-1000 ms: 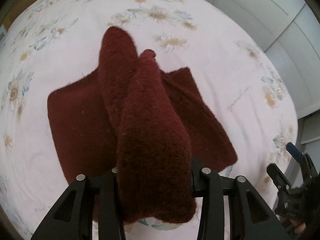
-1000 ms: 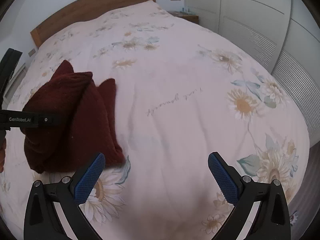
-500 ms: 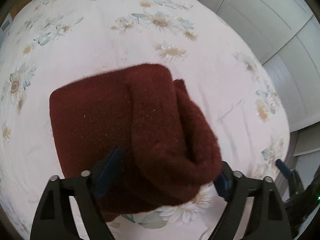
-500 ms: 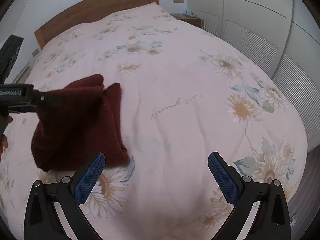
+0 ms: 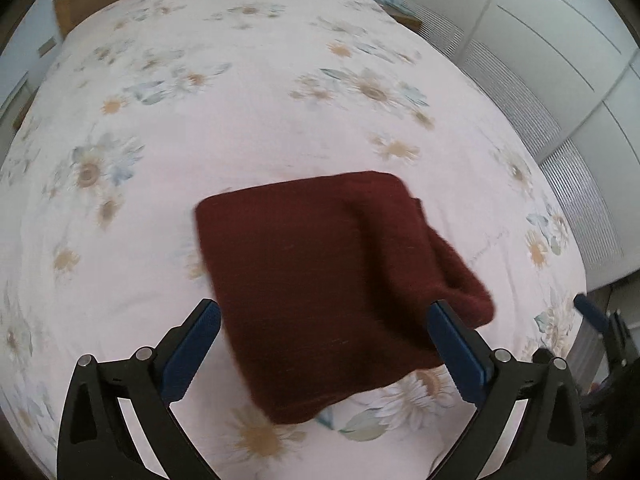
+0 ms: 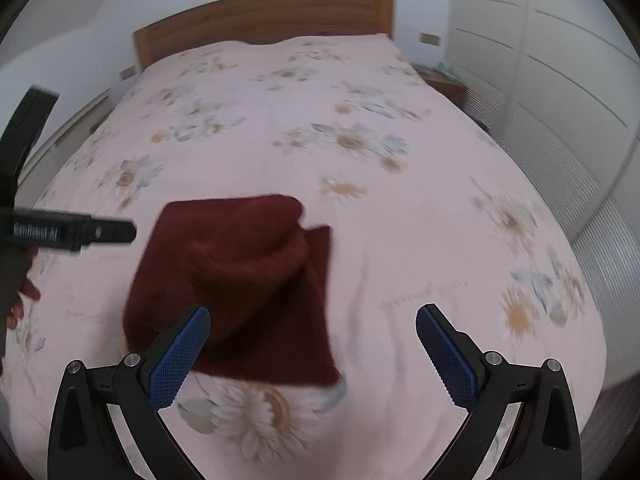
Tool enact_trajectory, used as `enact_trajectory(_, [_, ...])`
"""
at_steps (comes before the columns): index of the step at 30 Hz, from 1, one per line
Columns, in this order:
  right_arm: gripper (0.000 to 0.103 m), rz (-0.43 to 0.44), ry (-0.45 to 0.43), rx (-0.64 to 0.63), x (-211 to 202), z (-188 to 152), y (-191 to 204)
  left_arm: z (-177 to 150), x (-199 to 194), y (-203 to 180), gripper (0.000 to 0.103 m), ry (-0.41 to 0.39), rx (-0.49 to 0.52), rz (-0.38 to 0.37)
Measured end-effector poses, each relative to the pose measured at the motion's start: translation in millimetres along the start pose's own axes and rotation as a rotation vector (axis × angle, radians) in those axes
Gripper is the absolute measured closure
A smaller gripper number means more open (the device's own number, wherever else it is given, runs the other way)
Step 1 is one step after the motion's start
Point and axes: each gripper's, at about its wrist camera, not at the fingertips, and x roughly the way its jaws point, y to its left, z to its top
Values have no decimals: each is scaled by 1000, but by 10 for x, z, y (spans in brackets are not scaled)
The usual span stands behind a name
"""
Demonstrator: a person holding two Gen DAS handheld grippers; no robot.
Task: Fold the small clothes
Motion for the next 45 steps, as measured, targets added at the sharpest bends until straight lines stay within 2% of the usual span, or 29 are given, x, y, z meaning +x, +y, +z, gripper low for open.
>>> enact_trajectory(5, [0, 52, 70, -68, 248, 351, 327, -207, -55, 455, 1, 18, -59, 27])
enact_trajectory(10, [2, 73, 195, -93, 697, 568, 625, -522, 1, 801, 1, 52, -94, 58])
enact_trajectory(13, [13, 87, 263, -85, 960, 556, 689, -649, 39, 930, 1, 68, -118, 52])
enact_trajectory(15, [31, 98, 315, -58, 1117, 504, 670, -719, 64, 999, 1, 78, -135, 43])
enact_trajectory(17, [37, 103, 384, -11, 1297, 402, 580, -785, 71, 1054, 1, 83, -149, 36])
enact_trajectory(19, [53, 97, 435, 20, 1399, 302, 470, -836, 83, 1080, 1, 86, -146, 30])
enact_trajectory(20, [65, 98, 446, 27, 1415, 254, 418, -851, 99, 1093, 1, 89, -144, 27])
enact_trajectory(23, [77, 163, 428, 73, 1344, 170, 232, -905, 118, 1083, 2, 95, -133, 14])
enact_trajectory(27, [81, 204, 357, 124, 1113, 126, -31, -913, 136, 1061, 2, 90, -126, 12])
enact_trajectory(30, [82, 196, 328, 131, 987, 44, -172, -903, 127, 1031, 2, 84, -132, 2])
enact_trajectory(35, [80, 185, 358, 151, 1016, -251, -334, -892, 147, 919, 2, 91, -97, -3])
enact_trajectory(40, [60, 224, 365, 234, 1142, -395, -437, -912, 253, 805, 2, 111, -86, -15])
enact_trajectory(41, [51, 222, 357, 231, 1119, -365, -432, -913, 264, 798, 2, 113, -84, -19])
enact_trajectory(42, [36, 214, 353, 224, 1104, -343, -424, -910, 272, 782, 2, 112, -81, -24])
enact_trajectory(43, [29, 184, 348, 206, 1071, -293, -417, -901, 276, 771, 2, 111, -79, -24])
enact_trajectory(44, [23, 149, 342, 185, 1036, -239, -413, -877, 285, 757, 2, 109, -76, -17])
enact_trajectory(45, [23, 144, 327, 177, 987, -189, -415, -850, 288, 745, 2, 105, -70, -7])
